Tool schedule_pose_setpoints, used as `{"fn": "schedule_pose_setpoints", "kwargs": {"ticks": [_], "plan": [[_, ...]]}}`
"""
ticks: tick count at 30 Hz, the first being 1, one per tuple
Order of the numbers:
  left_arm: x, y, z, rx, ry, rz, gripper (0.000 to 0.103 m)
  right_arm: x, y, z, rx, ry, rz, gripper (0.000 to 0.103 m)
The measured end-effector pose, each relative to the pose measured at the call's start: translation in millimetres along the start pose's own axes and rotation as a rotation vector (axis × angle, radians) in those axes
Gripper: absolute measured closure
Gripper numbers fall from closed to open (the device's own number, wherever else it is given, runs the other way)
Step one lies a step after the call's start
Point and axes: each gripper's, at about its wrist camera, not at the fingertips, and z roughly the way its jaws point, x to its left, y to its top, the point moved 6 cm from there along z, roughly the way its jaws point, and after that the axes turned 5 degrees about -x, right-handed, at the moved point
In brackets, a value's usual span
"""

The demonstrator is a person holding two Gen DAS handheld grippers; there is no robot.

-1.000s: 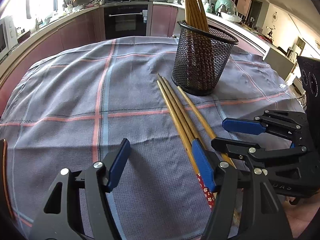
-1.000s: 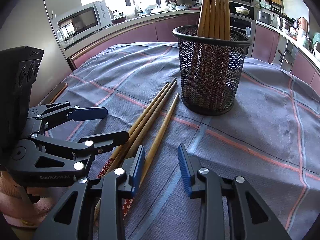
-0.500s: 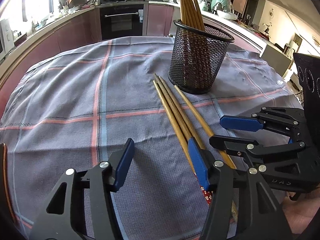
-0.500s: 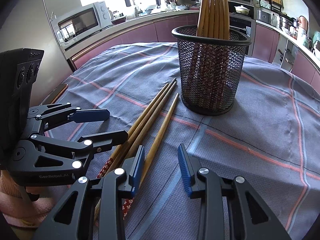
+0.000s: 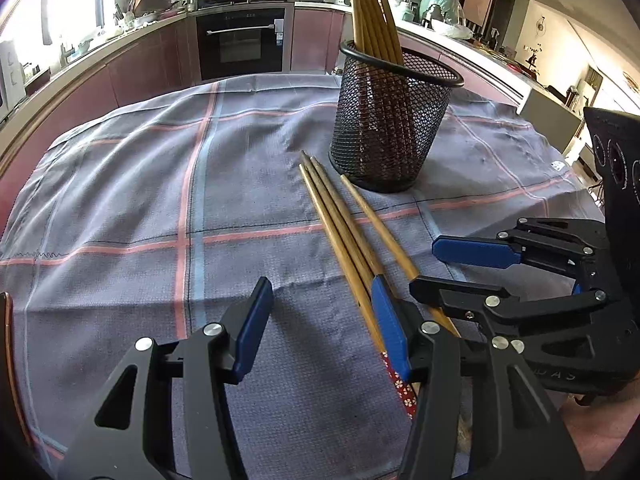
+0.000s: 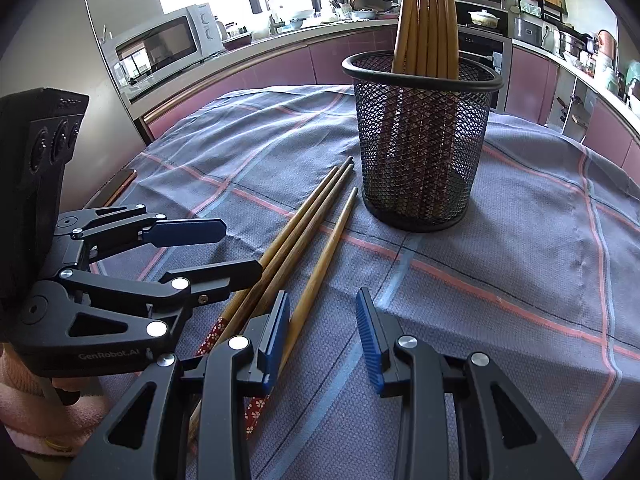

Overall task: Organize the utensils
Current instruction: 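Move both open grippers over the remaining chopsticks on the cloth, then close the right gripper on a chopstick while the left gripper closes on another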

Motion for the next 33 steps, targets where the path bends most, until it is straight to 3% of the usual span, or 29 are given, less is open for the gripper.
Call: {"fn": "schedule_pose_setpoints", "kwargs": {"ticks": [17, 19, 27, 30, 31, 33], "plan": [[4.9, 6.0, 8.9, 0.022, 0.028, 0.026, 0.062, 0.4, 7.1, 6.1, 0.002, -0.014, -0.019, 0.071], [3.6, 7.7, 10.9, 0.023, 0.034, 0.031, 0.068, 1.4, 8.3, 7.5, 0.000, -0.020, -0.027, 0.071], [2.7, 8.3, 12.0, 0.025, 0.024, 0.013, 0.087, -3.9, 9.1, 9.5, 0.000, -0.044, -0.019, 0.093], [3.4, 8.7, 12.2, 0.030, 0.026, 0.006, 0.086, -5.3, 9.1, 9.6, 0.003, -0.040, -0.015, 0.095], [3.8, 9.7, 12.9, 0.031, 0.025, 0.001, 0.077, -4.9, 9.3, 9.9, 0.004, -0.042, -0.016, 0.095], [4.1, 11.3, 14.4, 0.027, 0.042, 0.014, 0.073, -4.6, 10.1, 10.8, 0.006, -0.047, -0.019, 0.094]]}}
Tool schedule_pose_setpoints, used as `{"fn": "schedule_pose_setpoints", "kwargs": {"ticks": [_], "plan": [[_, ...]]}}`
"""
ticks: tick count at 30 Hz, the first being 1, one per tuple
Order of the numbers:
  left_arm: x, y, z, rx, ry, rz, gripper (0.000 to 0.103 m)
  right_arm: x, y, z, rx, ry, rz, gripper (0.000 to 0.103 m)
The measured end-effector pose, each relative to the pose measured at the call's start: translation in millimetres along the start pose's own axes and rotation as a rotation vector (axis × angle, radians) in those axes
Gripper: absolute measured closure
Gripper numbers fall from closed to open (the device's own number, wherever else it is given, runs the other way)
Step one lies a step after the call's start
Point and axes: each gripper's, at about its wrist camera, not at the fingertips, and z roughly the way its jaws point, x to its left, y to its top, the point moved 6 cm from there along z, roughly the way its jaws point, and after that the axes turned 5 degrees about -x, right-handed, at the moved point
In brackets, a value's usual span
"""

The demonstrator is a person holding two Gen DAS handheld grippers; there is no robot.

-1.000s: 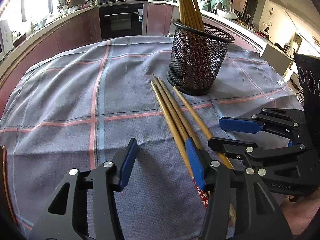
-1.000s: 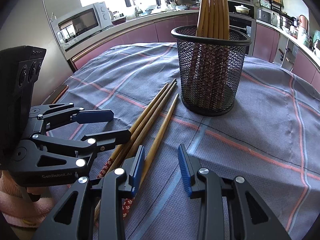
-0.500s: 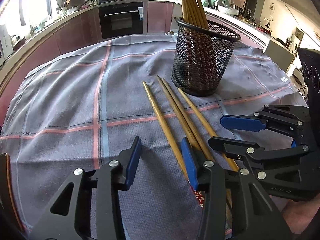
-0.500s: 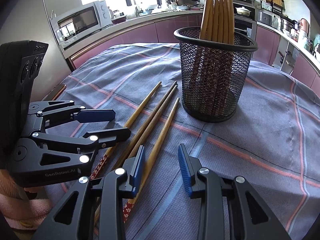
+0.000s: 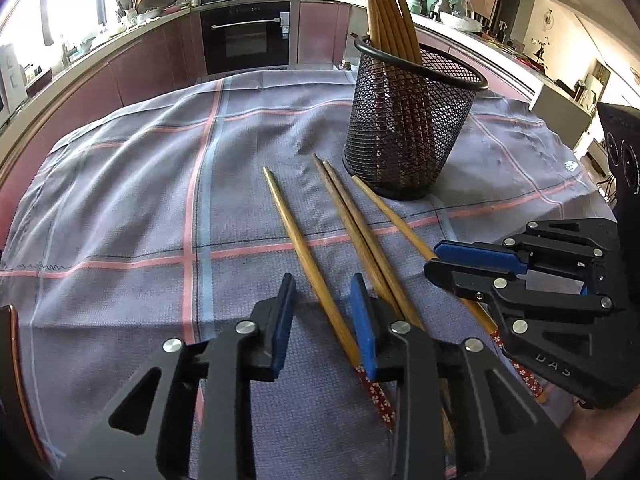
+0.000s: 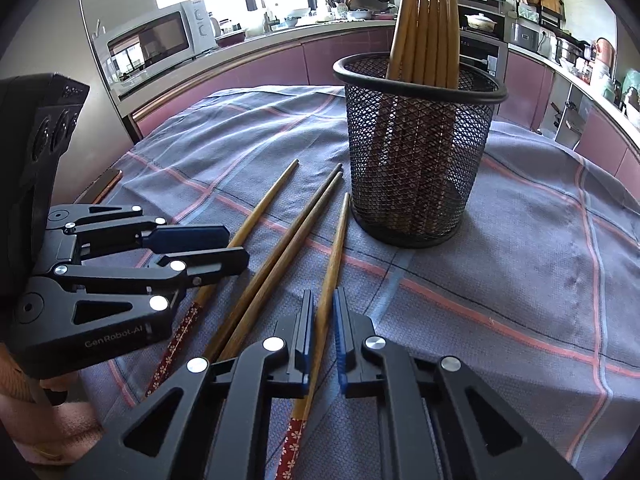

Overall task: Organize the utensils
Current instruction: 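Close the right gripper on a chopstick while the left gripper closes on another, then lift both held chopsticks upright and carry them above the mesh cup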

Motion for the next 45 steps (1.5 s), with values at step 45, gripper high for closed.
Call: {"fn": "schedule_pose_setpoints", "kwargs": {"ticks": [45], "plan": [[10.1, 35.4, -75.0, -0.165, -0.100, -0.091, 0.096, -16.4, 32.5, -68.3, -0.192, 0.121, 0.070, 0.098]]}}
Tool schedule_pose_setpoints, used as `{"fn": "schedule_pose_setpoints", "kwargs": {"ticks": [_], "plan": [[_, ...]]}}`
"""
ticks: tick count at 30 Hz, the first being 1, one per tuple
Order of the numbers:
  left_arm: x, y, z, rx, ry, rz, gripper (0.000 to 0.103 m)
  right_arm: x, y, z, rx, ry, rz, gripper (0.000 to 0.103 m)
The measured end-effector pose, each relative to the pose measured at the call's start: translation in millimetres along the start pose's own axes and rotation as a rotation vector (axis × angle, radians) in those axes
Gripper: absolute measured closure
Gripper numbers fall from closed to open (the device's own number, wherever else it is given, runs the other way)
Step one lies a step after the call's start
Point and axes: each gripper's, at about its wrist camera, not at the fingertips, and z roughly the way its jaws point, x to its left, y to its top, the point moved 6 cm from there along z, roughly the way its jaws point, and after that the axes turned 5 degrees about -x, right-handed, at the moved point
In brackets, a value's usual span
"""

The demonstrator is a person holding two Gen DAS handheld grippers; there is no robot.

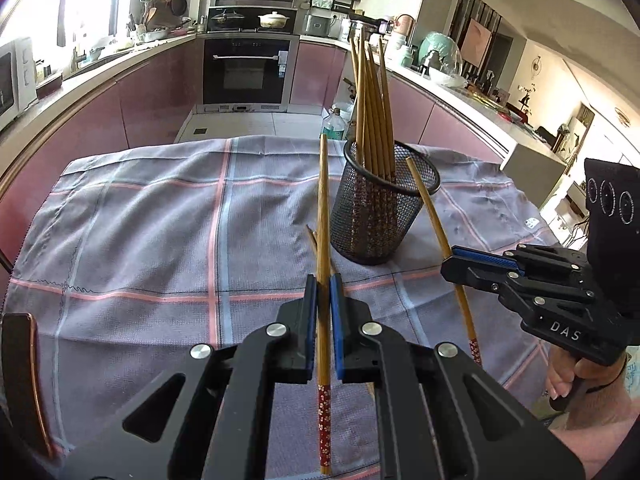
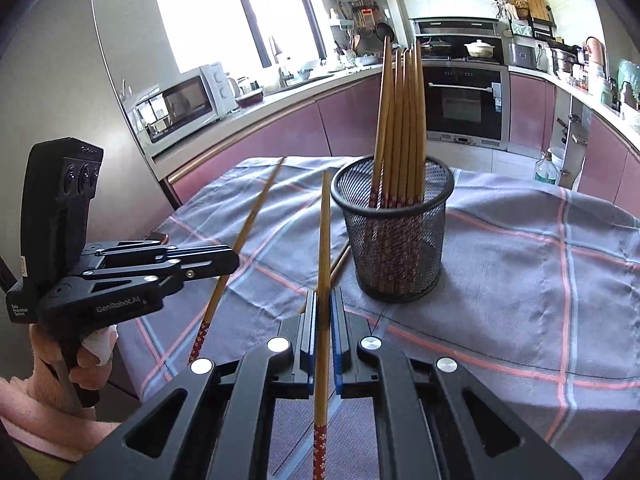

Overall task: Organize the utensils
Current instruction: 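Lift both held chopsticks upright and carry them above the mesh cup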

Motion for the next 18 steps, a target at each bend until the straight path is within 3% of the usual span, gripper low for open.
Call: {"fn": "schedule_pose_setpoints", "kwargs": {"ticks": [18], "plan": [[-15.7, 37.0, -35.2, -0.100, -0.058, -0.003, 0.096, -4.8, 32.9, -22.4, -0.116, 0.006, -0.001, 0.098]]}}
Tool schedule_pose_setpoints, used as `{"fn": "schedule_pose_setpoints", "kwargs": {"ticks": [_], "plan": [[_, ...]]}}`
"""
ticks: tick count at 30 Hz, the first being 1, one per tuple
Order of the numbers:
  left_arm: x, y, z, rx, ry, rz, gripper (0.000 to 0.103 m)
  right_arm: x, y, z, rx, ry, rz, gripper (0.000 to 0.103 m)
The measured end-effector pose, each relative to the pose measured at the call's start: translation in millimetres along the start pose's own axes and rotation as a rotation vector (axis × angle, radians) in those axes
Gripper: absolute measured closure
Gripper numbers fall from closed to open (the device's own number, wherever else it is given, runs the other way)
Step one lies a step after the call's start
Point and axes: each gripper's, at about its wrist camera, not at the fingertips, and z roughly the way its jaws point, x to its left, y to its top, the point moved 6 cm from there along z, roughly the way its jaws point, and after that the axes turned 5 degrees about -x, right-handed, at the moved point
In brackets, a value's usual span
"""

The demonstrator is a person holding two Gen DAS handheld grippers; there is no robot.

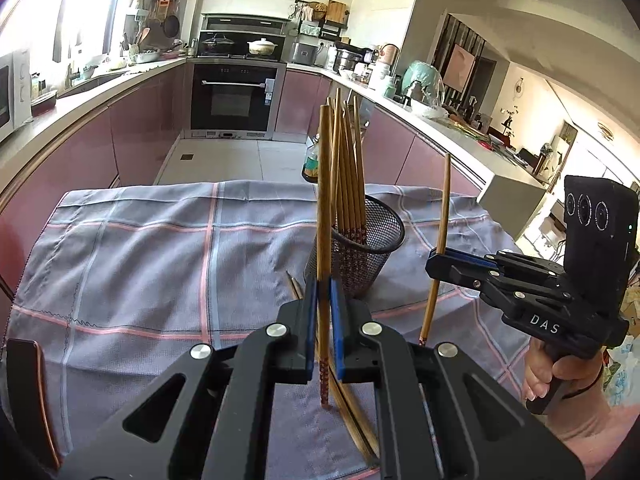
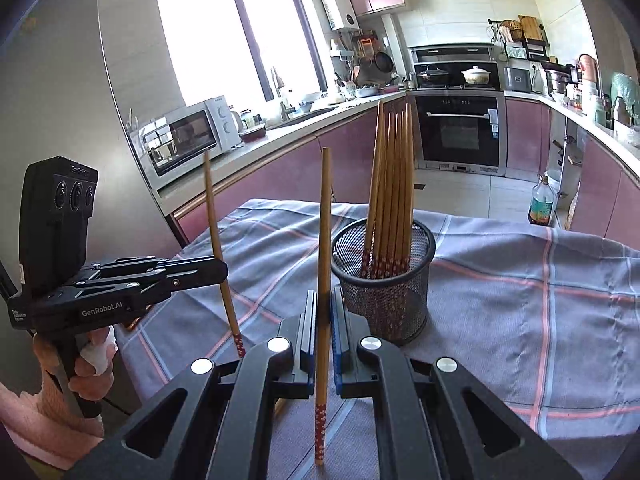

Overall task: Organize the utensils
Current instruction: 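Lift both held chopsticks upright and carry them above the mesh cup, then lower both chopsticks into the cup and open the left gripper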

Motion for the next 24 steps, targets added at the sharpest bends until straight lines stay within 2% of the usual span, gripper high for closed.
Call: {"fn": "schedule_pose_setpoints", "kwargs": {"ticks": [11, 24], "plan": [[-6.7, 24.6, -7.7, -0.059, -0.025, 0.003, 0.096, -4.7, 27.4, -13.1, -0.073, -0.023, -0.026, 0.098], [-21.7, 68.6, -20.9, -0.147, -0.063, 0.021, 0.096, -8.8, 64.1, -28.0, -0.160, -0.036, -0.066, 0.098]]}}
